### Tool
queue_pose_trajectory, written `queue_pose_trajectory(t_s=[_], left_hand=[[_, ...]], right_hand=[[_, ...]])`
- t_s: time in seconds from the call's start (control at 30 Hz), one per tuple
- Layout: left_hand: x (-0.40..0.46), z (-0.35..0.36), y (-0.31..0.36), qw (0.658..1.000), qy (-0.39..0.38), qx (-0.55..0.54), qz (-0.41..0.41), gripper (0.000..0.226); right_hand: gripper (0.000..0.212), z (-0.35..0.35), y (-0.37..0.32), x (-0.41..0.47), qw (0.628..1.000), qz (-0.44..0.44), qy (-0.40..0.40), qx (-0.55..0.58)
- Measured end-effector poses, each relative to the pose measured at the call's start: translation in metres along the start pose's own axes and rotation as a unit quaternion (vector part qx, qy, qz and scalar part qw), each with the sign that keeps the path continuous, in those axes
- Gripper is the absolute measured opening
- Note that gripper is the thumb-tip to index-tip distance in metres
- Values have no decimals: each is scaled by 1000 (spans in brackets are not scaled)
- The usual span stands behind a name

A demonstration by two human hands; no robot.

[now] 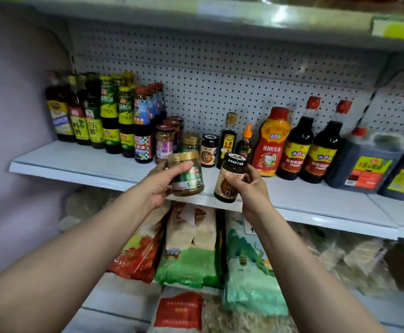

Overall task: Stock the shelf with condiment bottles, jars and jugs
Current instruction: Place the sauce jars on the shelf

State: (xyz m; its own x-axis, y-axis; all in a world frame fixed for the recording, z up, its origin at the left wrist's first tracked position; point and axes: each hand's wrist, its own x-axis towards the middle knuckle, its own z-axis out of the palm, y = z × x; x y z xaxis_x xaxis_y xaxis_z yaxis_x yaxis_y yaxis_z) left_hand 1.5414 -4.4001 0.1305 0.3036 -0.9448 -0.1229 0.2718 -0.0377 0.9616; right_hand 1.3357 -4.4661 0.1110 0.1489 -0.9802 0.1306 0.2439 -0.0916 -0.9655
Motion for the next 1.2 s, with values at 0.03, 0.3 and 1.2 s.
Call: queue_pose_trajectory(t_s=[0.03,0.3,1.2], left_hand=[[4,0,0,1000,1,-7,11,66],[52,-8,-10,998,23,46,43,86],[156,-60,-49,969,6,196,149,73]], right_hand=[[67,2,2,7,1000,-1,0,-3],[78,8,31,47,999,-3,-1,-35],[49,28,86,113,991,-20,2,-135]])
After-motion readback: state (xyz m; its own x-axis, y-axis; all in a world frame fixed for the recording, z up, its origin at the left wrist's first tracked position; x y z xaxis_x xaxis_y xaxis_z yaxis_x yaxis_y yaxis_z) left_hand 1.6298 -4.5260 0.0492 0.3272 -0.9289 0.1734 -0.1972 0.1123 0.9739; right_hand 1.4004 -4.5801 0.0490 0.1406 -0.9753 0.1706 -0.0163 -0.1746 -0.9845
